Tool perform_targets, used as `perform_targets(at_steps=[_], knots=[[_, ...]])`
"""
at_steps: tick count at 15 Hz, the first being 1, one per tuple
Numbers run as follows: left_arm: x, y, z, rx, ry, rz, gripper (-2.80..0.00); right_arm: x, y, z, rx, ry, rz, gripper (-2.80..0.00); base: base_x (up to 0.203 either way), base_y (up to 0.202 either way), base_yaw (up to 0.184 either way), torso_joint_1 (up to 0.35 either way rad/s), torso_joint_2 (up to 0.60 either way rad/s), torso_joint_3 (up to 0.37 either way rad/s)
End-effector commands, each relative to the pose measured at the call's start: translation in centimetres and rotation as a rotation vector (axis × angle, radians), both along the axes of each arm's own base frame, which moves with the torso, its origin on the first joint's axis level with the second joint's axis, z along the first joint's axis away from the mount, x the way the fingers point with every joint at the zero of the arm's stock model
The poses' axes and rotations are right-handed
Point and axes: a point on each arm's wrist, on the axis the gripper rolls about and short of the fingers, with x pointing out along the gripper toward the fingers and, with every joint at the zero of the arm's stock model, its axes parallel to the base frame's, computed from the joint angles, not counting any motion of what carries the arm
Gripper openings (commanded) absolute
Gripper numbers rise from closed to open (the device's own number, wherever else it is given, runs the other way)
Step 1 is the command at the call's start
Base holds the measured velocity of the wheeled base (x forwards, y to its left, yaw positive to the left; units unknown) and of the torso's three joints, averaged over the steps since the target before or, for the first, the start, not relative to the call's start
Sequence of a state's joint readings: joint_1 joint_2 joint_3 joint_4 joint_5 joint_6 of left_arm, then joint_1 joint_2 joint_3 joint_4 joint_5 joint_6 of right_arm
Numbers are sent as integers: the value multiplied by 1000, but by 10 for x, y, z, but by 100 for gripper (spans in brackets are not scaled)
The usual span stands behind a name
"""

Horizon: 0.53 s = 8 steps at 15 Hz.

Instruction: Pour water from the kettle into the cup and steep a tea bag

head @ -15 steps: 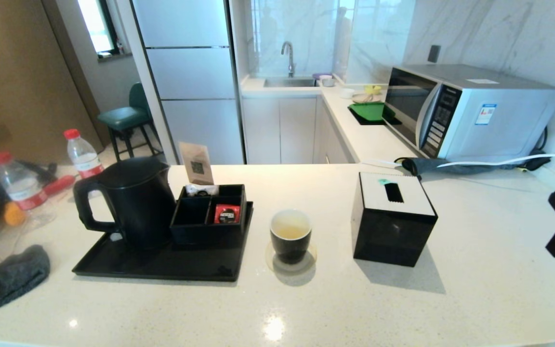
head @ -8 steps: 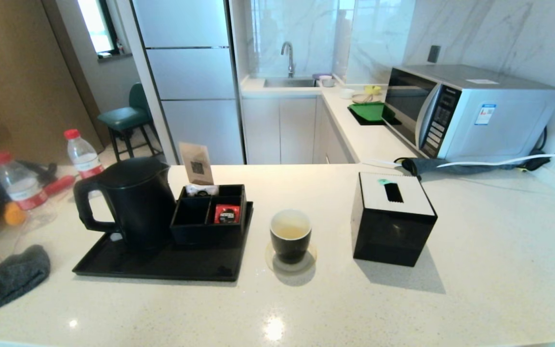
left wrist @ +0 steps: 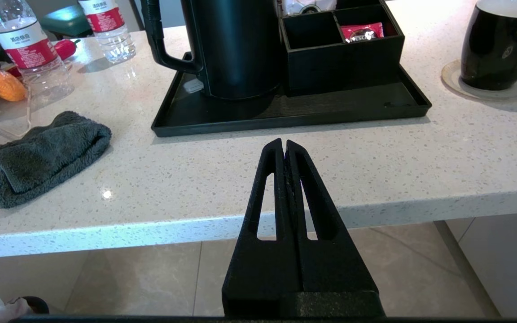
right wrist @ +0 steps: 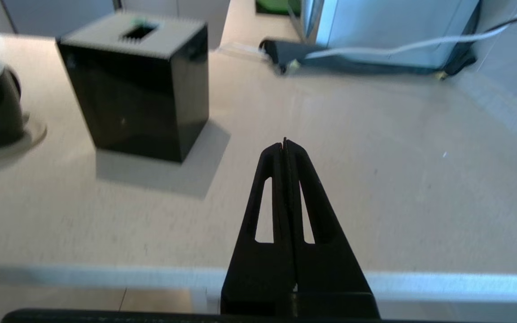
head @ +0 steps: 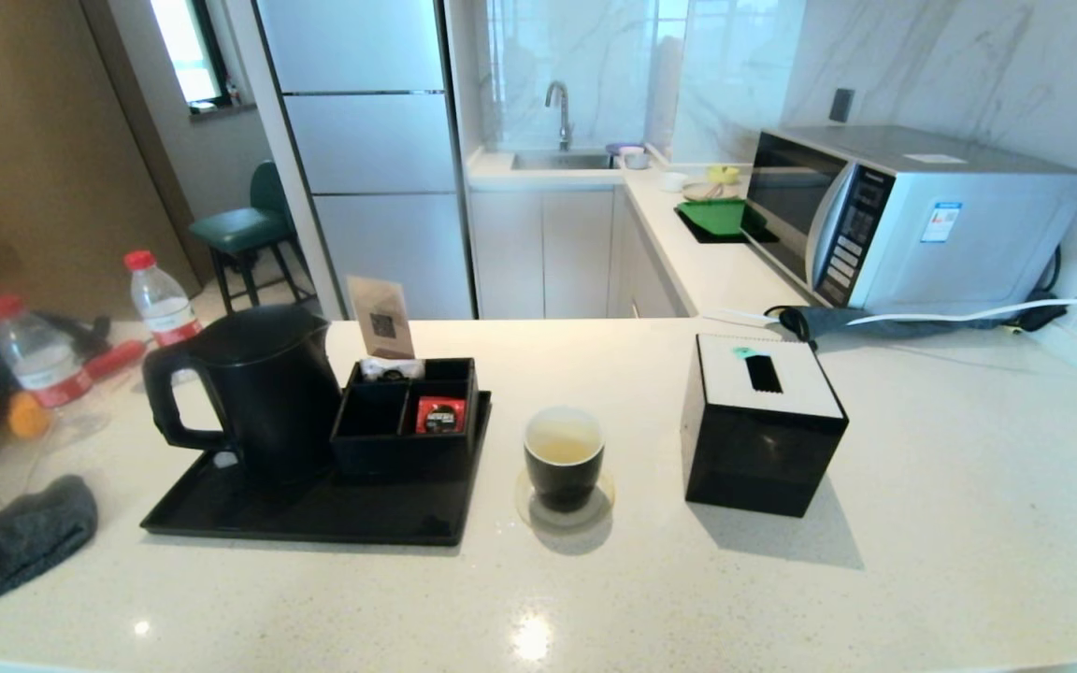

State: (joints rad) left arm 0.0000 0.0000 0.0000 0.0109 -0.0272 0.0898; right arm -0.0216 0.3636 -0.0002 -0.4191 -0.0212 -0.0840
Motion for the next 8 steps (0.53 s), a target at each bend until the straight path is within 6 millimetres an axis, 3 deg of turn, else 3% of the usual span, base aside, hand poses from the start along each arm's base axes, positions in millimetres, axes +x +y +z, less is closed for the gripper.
perform_targets(at_steps=[1, 6, 8], knots=[[0, 0, 0, 1, 0, 0, -280, -18, 1, -18, -5, 15, 21, -280, 0, 0, 0, 0, 0, 0], [0, 0, 0, 1, 0, 0, -280, -35, 1, -46, -15, 58, 43, -280, 0, 0, 0, 0, 0, 0], [0, 0, 0, 1, 0, 0, -280, -35, 1, -46, 3, 60, 49, -280, 0, 0, 0, 0, 0, 0]])
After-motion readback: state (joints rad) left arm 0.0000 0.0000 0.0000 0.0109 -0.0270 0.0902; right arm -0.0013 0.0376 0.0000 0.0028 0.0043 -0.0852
